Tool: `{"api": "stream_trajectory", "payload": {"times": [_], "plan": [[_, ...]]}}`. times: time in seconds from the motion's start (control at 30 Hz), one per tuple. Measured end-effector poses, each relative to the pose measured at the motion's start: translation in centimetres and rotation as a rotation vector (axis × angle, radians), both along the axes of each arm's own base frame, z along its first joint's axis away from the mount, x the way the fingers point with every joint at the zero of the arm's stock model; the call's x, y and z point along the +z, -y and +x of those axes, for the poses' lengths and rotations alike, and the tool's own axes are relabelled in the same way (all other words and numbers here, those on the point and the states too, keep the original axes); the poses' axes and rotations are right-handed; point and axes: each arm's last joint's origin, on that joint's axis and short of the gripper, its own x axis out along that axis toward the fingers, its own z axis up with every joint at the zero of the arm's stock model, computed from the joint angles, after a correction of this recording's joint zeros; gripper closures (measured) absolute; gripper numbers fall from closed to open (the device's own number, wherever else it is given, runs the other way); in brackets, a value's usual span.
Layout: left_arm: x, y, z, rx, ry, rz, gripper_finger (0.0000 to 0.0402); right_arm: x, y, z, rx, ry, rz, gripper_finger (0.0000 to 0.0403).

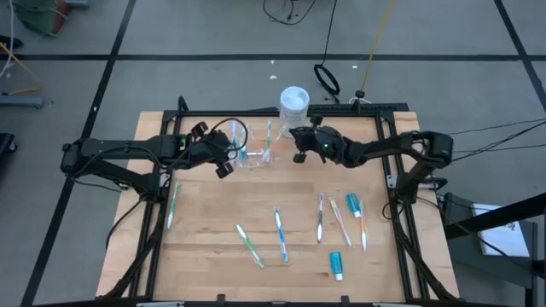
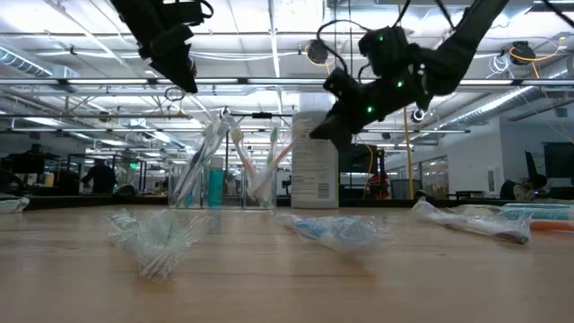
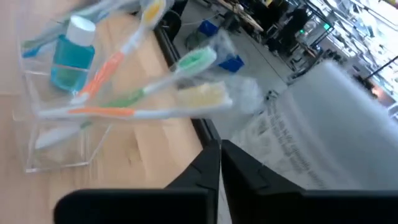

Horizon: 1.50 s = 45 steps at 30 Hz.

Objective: Pick & Place toothbrushing station
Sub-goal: Put the orange toothbrush into the transparent organizer, then put the green toothbrush into the transparent organizer

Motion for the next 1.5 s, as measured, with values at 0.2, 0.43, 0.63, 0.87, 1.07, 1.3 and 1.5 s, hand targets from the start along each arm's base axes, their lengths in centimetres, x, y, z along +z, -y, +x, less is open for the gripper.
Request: {"api": "stream_trajectory", "payload": {"times": [0.2,0.43,0.63,0.87,1.07,1.3,1.5], "plan": [[0.2,0.0,0.3,-0.022,0.024,0.008,0.0224,-2.6,0.8,1.1,-0.013,0.023,-0.006,0.0396],[0.2,0.0,0.3,-0.035,0.013,0.017,0.0224,-2.0,0.8,1.7,0.023,0.174,-0.038,0.04],[0.2,0.0,0.3,-0.036,0.012,0.018,0.0224,-1.7,0.4,1.9,0.184,0.239,0.021,0.0401],[0.2,0.0,0.3,-0.034,0.013,0.015,0.0224,-1.1,-0.4,1.8,0.006,0.188,-0.024,0.0402],[0.1,0.1,0.3,-0.059,0.026,-0.037,0.0224,0.3,-3.6,0.4,-0.049,-0.049,0.051,0.0402],[0.0,0.6,0.5,-0.115,0.064,-0.169,0.0224,1.3,-7.2,-4.5,-0.071,-0.248,0.528,0.0399],[0.4,1.7,1.1,-0.199,0.12,-0.188,0.0224,2.1,-8.9,-7.6,-0.062,-0.363,0.8,0.0397]]}}
